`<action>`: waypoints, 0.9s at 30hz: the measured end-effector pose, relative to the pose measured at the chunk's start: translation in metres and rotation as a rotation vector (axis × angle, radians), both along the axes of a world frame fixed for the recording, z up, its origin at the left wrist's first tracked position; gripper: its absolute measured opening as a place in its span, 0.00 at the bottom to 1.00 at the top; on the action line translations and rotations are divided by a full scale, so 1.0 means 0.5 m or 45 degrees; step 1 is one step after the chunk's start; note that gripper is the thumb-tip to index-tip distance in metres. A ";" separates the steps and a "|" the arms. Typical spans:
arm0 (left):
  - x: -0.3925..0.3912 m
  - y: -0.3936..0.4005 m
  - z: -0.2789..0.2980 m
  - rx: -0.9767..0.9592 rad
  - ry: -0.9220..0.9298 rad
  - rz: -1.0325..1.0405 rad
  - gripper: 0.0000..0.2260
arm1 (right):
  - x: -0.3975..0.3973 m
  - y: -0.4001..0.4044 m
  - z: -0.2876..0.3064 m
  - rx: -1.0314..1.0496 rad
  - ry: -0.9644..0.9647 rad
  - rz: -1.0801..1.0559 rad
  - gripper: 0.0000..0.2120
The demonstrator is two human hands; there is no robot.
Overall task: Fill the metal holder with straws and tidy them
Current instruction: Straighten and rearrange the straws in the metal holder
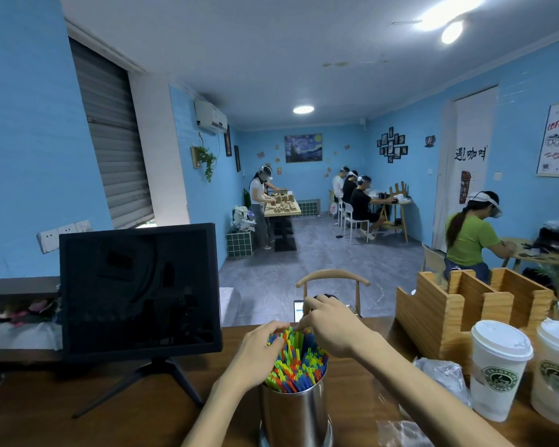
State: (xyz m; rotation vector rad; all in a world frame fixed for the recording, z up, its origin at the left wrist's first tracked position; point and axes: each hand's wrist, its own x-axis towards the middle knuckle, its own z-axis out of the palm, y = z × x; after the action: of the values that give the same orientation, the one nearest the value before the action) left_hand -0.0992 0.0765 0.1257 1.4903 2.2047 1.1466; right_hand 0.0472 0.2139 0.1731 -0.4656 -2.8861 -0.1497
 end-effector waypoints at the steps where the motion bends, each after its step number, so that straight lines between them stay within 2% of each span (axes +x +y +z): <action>1: 0.001 0.000 -0.001 -0.002 -0.003 0.000 0.13 | -0.001 -0.002 0.002 0.006 -0.005 0.006 0.22; 11: -0.006 0.003 -0.011 0.047 -0.053 0.032 0.11 | -0.010 0.006 0.004 -0.270 -0.003 0.070 0.23; 19: -0.019 0.002 -0.021 0.103 -0.184 0.067 0.10 | -0.032 -0.012 0.007 -0.399 0.100 0.129 0.13; 24: -0.031 -0.010 -0.026 0.060 -0.233 0.071 0.15 | -0.049 -0.021 0.019 -0.493 0.104 0.157 0.11; 27: -0.029 -0.019 -0.022 0.065 -0.236 0.053 0.15 | -0.059 -0.026 0.024 -0.517 0.099 0.151 0.09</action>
State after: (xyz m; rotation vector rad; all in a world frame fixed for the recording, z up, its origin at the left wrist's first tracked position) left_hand -0.1137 0.0670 0.1146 1.3048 2.1053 1.3070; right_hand 0.0175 0.2008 0.1853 -0.3531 -2.8546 0.4698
